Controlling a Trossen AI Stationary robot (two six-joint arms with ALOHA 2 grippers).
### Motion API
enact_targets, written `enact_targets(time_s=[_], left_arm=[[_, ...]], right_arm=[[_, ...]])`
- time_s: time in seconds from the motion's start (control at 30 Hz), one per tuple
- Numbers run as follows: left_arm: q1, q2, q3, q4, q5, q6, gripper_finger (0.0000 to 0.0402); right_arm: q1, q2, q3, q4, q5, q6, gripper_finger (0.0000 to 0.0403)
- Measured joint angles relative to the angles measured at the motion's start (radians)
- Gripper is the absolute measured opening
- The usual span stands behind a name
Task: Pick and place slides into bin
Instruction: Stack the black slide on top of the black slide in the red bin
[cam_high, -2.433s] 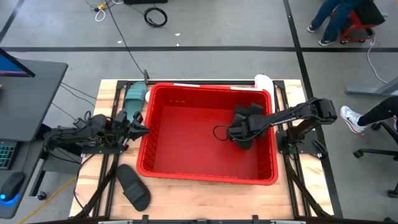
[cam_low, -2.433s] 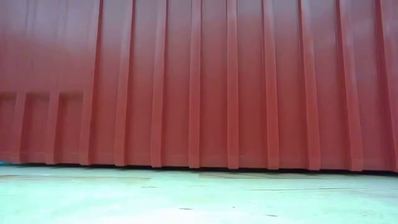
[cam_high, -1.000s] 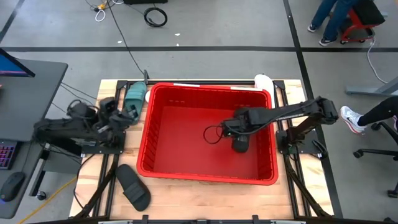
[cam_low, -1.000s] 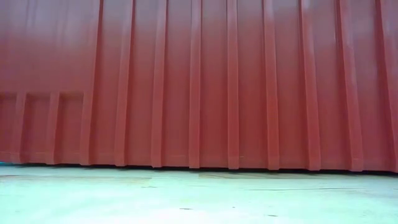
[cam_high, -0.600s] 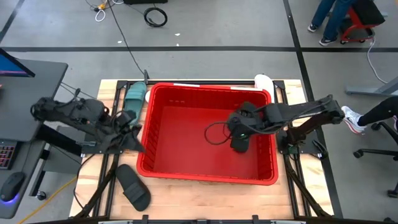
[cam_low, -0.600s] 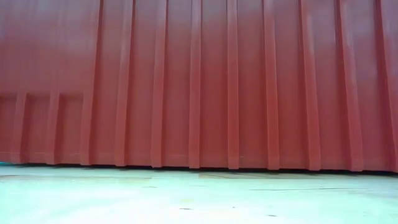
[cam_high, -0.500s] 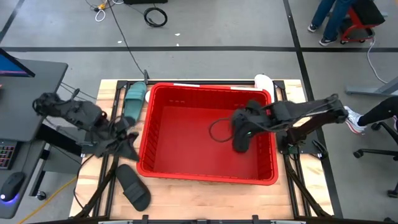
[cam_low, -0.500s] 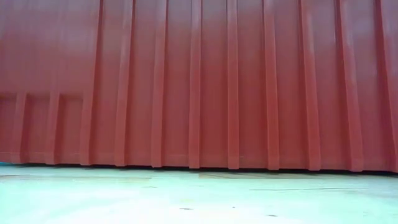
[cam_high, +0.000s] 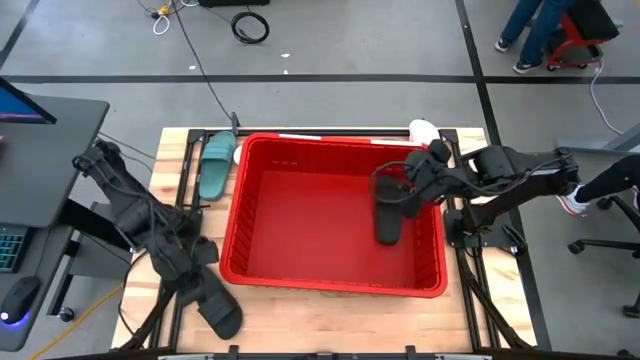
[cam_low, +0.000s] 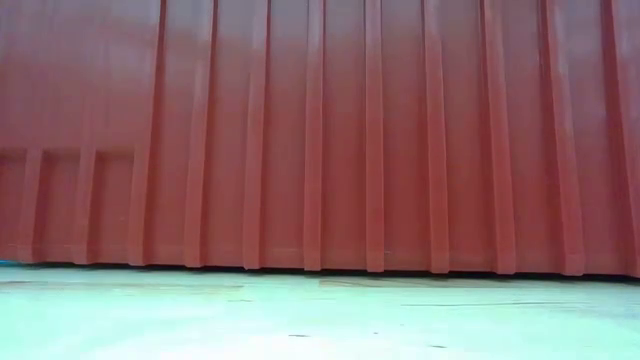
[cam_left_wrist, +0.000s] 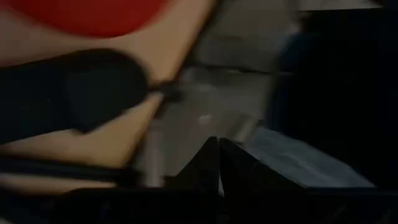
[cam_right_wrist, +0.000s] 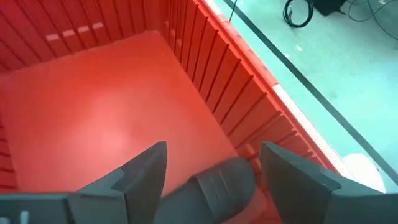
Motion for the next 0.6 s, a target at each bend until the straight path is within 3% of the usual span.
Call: enact_targets(time_s=[0.2,0.6], left_arm=[[-0.054,-0.009,-0.151,0.038,-0.003,-0.037,0.0043],[-0.146,-0.015,-0.502,0.393,-0.004,-0.09,0.0165]], right_arm=[[0.043,-0.016,0.0,0.001,-0.01,0.033,0.0263],[0.187,-0.013,0.0,0.001,-0.023,0.14,0.0263]])
